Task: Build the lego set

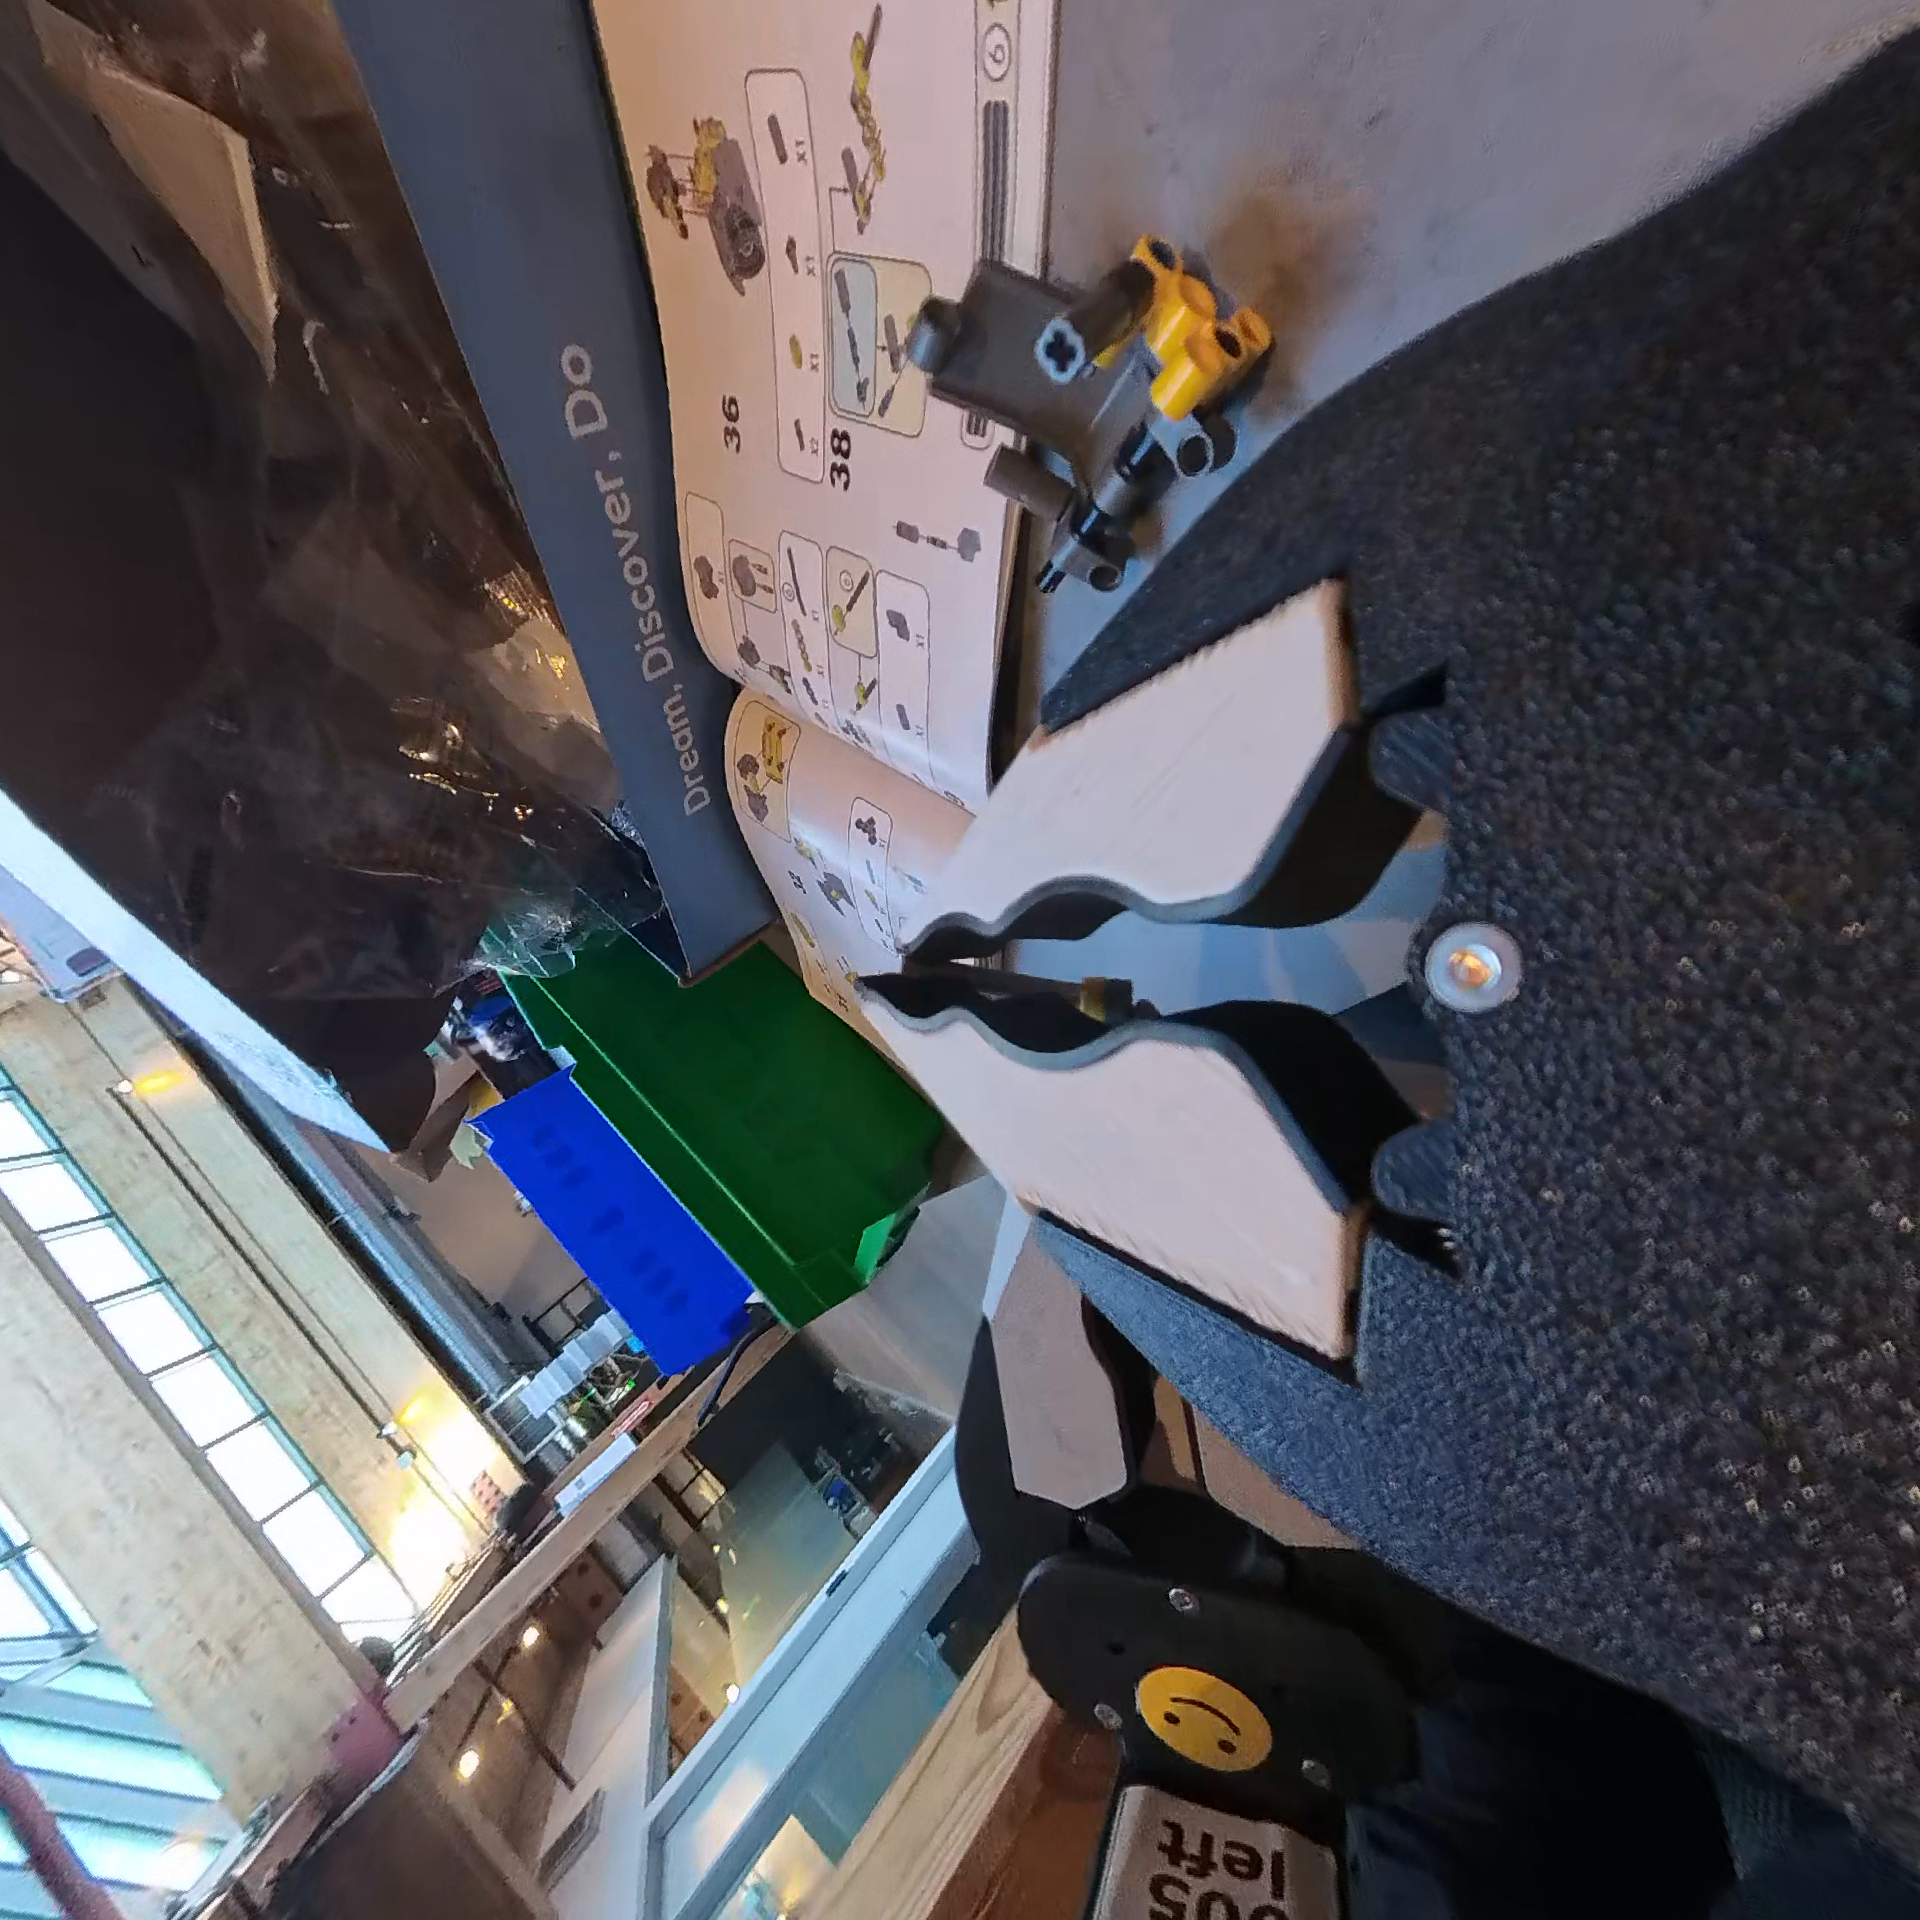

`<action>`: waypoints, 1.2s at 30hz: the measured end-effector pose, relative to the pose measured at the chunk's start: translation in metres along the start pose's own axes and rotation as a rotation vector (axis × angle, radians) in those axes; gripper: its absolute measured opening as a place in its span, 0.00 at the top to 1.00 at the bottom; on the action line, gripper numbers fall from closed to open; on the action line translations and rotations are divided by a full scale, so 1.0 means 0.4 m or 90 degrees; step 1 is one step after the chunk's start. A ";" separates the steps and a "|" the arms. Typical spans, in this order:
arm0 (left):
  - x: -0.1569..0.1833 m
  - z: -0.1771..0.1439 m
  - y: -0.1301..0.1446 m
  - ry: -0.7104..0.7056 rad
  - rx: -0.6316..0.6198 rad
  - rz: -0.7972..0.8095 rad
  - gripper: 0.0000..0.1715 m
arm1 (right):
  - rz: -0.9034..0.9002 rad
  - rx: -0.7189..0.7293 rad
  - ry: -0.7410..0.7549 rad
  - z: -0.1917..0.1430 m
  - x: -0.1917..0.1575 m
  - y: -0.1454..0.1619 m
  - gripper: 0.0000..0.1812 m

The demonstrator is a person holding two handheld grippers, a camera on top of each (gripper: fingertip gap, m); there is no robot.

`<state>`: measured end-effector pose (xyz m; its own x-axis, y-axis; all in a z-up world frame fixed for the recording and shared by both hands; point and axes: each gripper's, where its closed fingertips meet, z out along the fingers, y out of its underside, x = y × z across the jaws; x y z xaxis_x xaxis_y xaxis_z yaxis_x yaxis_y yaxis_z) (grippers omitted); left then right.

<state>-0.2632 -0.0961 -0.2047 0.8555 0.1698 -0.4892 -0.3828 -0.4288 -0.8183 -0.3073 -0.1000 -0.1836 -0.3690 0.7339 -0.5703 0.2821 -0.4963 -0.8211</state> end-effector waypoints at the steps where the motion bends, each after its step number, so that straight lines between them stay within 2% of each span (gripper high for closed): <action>1: -0.002 -0.003 -0.001 0.000 0.001 -0.003 0.96 | -0.010 -0.001 0.003 0.001 -0.001 -0.002 1.00; 4: -0.005 -0.006 0.005 0.003 0.003 -0.017 0.97 | -0.014 0.002 0.006 0.011 -0.002 -0.008 1.00; 5: 0.079 -0.013 0.017 0.121 -0.010 -0.019 0.96 | -0.009 0.068 0.049 -0.006 0.032 -0.059 1.00; 6: 0.170 -0.031 0.001 0.172 0.036 -0.023 0.97 | 0.019 0.116 0.066 -0.035 0.075 -0.128 1.00; 7: 0.257 -0.032 0.030 0.184 0.008 0.054 0.96 | 0.042 0.168 0.055 -0.069 0.103 -0.209 1.00; 8: 0.285 -0.017 0.056 0.162 -0.015 0.132 0.96 | 0.020 0.189 0.040 -0.093 0.100 -0.272 1.00; 9: 0.261 -0.006 0.049 0.167 -0.007 0.095 0.97 | -0.019 0.172 0.019 -0.096 0.071 -0.299 1.00; 10: 0.204 0.000 0.027 0.175 0.011 0.010 0.96 | -0.060 0.155 0.011 -0.094 0.040 -0.304 1.00; 11: 0.144 0.002 0.004 0.165 0.035 -0.035 0.96 | -0.101 0.128 0.014 -0.088 0.016 -0.291 1.00; 13: 0.072 -0.005 -0.028 0.124 0.071 -0.028 0.97 | -0.143 0.047 0.001 -0.080 -0.009 -0.235 1.00; 15: 0.087 -0.026 -0.058 0.197 0.127 -0.076 0.97 | -0.166 -0.028 -0.038 -0.092 -0.016 -0.175 1.00; 16: 0.091 -0.030 -0.055 0.233 0.130 -0.109 0.97 | -0.185 -0.061 -0.065 -0.108 -0.019 -0.146 1.00; 18: 0.089 -0.019 -0.011 0.300 0.082 -0.175 0.96 | -0.204 -0.126 -0.088 -0.146 -0.003 -0.092 0.98; 20: 0.079 -0.010 0.034 0.364 0.013 -0.277 0.96 | -0.194 -0.166 -0.098 -0.181 0.003 -0.049 0.88; 21: 0.087 -0.027 0.019 0.434 0.029 -0.349 0.96 | -0.190 -0.188 -0.106 -0.195 -0.002 -0.022 0.83; 23: 0.083 -0.037 0.006 0.506 0.036 -0.460 0.96 | -0.227 -0.237 -0.105 -0.214 -0.007 0.046 0.78; 24: 0.083 -0.033 0.011 0.511 0.037 -0.467 0.96 | -0.257 -0.262 -0.103 -0.222 -0.006 0.082 0.79; 25: 0.075 -0.022 0.027 0.475 0.031 -0.445 0.96 | -0.287 -0.280 -0.097 -0.227 -0.002 0.112 0.79; 27: 0.070 -0.011 0.049 0.415 0.012 -0.356 0.96 | -0.327 -0.327 -0.081 -0.239 0.014 0.167 0.82; 29: 0.086 0.007 0.111 0.381 -0.099 -0.255 0.96 | -0.331 -0.384 -0.069 -0.256 0.028 0.211 0.84; 30: 0.095 0.014 0.140 0.377 -0.157 -0.217 0.96 | -0.339 -0.395 -0.060 -0.262 0.035 0.222 0.85; 31: 0.094 0.021 0.143 0.365 -0.173 -0.201 0.96 | -0.355 -0.395 -0.042 -0.266 0.045 0.223 0.88; 33: 0.111 0.026 0.132 0.376 -0.176 -0.186 0.96 | -0.386 -0.379 -0.013 -0.272 0.057 0.213 0.89; 36: 0.135 0.039 0.114 0.400 -0.173 -0.213 0.96 | -0.383 -0.353 0.001 -0.279 0.055 0.199 0.86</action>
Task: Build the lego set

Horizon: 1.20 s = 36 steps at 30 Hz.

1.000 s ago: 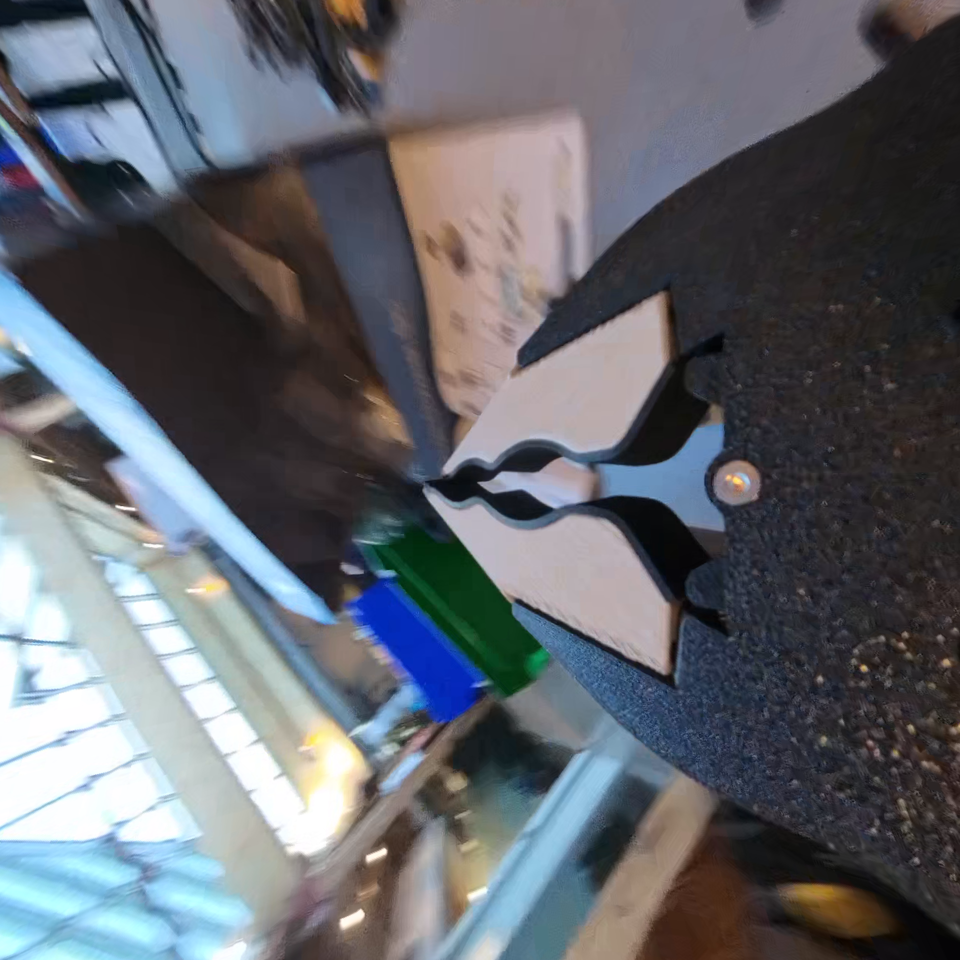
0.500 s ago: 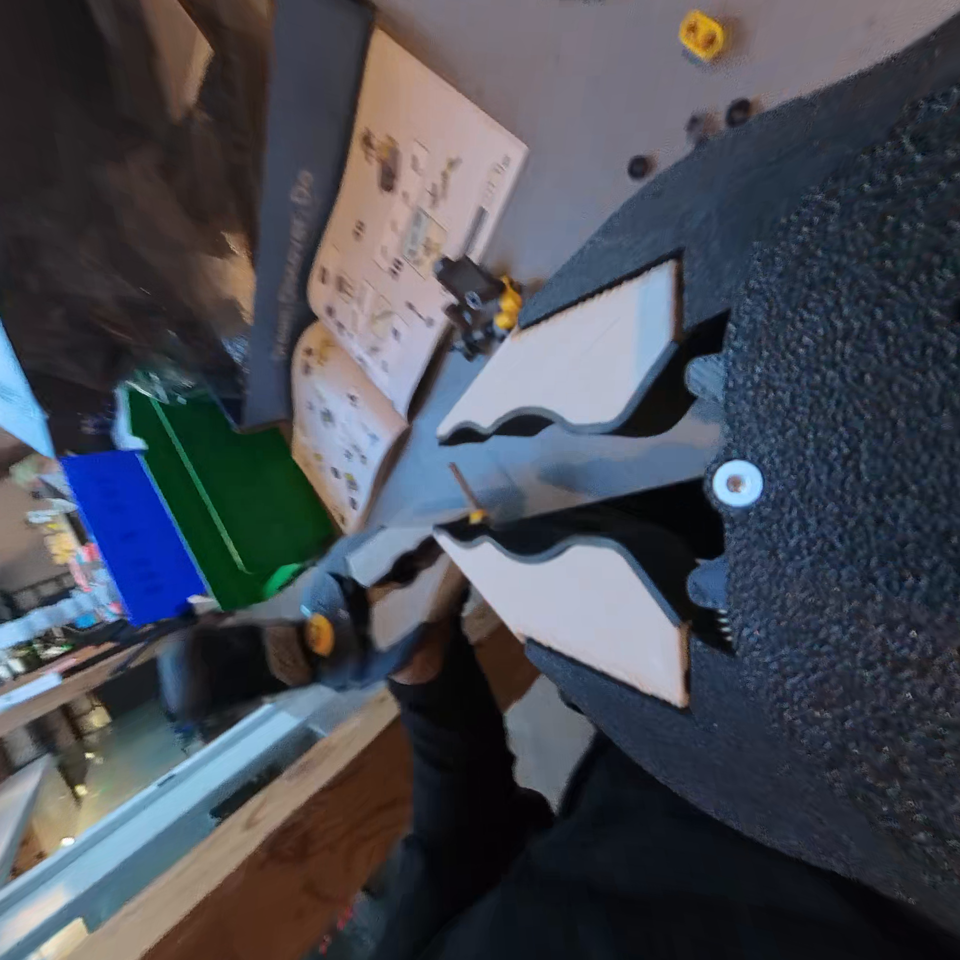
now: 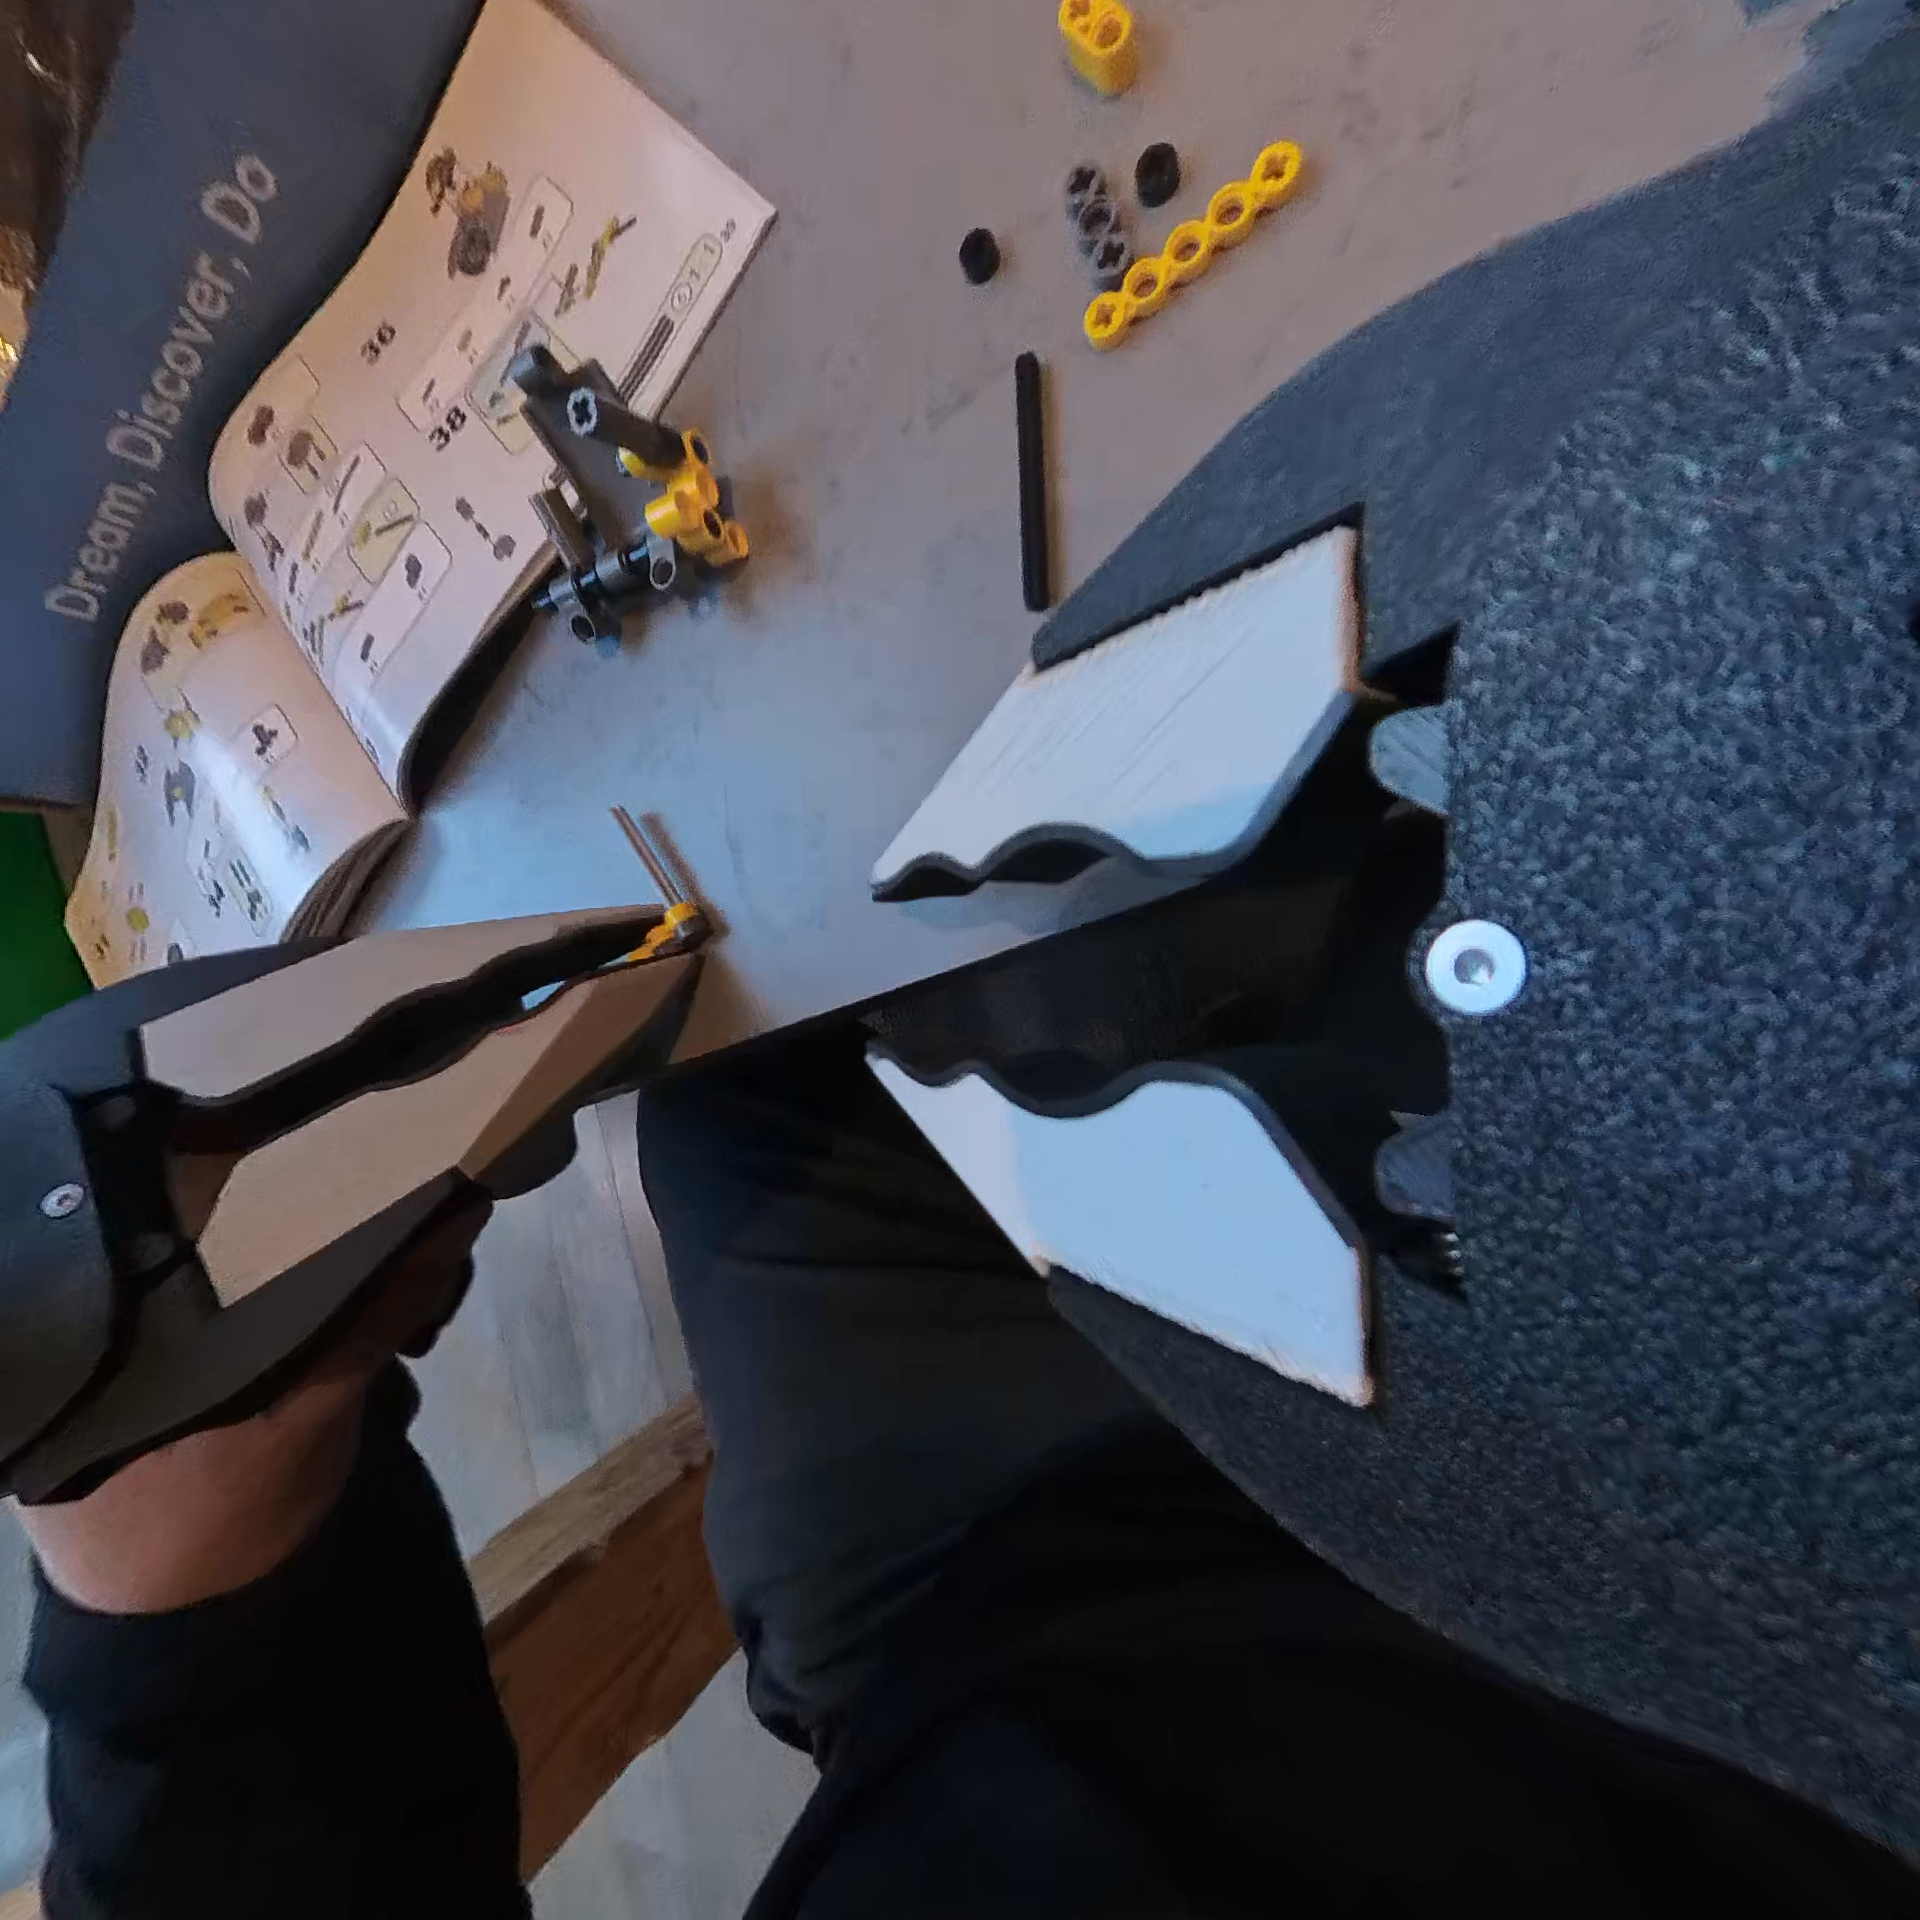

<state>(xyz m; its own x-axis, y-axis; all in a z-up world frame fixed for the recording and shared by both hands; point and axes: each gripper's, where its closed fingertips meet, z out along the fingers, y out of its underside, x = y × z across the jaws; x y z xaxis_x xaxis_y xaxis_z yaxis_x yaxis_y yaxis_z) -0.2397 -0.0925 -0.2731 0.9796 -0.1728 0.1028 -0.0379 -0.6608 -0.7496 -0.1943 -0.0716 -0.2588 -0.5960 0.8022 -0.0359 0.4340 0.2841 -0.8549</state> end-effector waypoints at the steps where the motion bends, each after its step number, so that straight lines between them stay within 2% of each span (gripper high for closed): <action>1: 0.006 0.005 -0.005 0.010 0.003 -0.008 0.96 | 0.001 0.003 0.010 -0.006 0.005 0.001 0.85; 6: 0.017 0.006 -0.005 0.015 -0.014 -0.020 0.92 | -0.062 -0.063 0.101 -0.071 0.071 0.058 0.80; 9: 0.021 -0.006 0.004 0.006 -0.026 -0.020 0.90 | -0.106 -0.104 0.124 -0.117 0.115 0.072 0.79; 13: 0.007 0.004 -0.003 -0.034 -0.022 -0.001 0.96 | -0.215 -0.161 0.146 -0.128 0.184 0.045 0.80; 16: -0.006 0.017 -0.017 -0.055 -0.025 -0.046 0.96 | -0.292 -0.229 0.121 -0.100 0.226 0.032 0.81; 19: -0.004 0.012 -0.017 -0.050 -0.035 -0.088 0.92 | -0.375 -0.304 0.053 -0.069 0.235 0.043 0.81; 23: 0.013 -0.016 0.010 -0.029 -0.053 -0.080 0.87 | -0.464 -0.365 -0.040 -0.041 0.223 0.048 0.83; 26: 0.017 -0.016 0.014 -0.023 -0.046 -0.072 0.92 | -0.424 -0.416 -0.133 -0.039 0.211 0.062 0.90; 29: 0.029 0.000 0.000 -0.002 -0.036 -0.099 0.96 | -0.292 -0.458 -0.198 -0.043 0.196 0.074 0.98; 33: 0.056 0.028 -0.028 0.047 0.003 -0.170 0.93 | -0.185 -0.408 -0.146 -0.027 0.197 0.062 0.98; 36: 0.057 0.023 -0.029 0.049 0.011 -0.182 0.89 | -0.131 -0.378 -0.097 -0.037 0.190 0.059 0.98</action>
<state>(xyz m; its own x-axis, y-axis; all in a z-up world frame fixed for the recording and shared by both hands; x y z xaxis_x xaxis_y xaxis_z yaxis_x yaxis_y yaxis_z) -0.2153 -0.0821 -0.2684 0.9321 -0.0361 0.3604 0.2419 -0.6787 -0.6935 -0.2192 0.0037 -0.2742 -0.7767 0.6297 -0.0125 0.5750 0.7009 -0.4221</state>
